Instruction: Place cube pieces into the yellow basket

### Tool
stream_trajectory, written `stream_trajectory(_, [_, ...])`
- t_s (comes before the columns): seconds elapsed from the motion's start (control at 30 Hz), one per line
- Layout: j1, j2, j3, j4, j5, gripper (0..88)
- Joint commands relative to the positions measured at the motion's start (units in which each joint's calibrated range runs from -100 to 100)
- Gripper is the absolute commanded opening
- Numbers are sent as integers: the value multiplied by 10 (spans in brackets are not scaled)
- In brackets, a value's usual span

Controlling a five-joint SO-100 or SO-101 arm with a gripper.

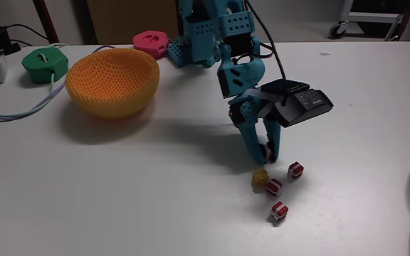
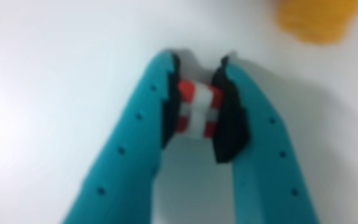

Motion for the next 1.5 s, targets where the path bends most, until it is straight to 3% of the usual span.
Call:
stream_trajectory(0.0, [39, -145, -36, 156, 50, 0])
stream_trajectory(0.2, [152, -379, -60, 482, 136, 0])
stream_trajectory(0.33, [259, -484, -59, 622, 191, 0])
stream_trajectory(0.6, [501, -574, -51, 779, 293, 0])
stream_trajectory(0.83, [592, -577, -18, 829, 319, 13])
stream_trajectory(0.87, [591, -580, -16, 847, 328, 210])
stream_trajectory(0.9, [575, -582, -12, 862, 344, 466])
stream_trajectory(0.93, [571, -584, -11, 874, 341, 523])
stream_trajectory(1.03, [561, -582, -13, 889, 327, 568])
stream_trajectory(1.23, [493, -557, -49, 901, 269, 550])
stream_trajectory(1.3, [445, -547, -49, 843, 230, 498])
stream_trajectory(1.47, [195, -452, -43, 615, 85, 439])
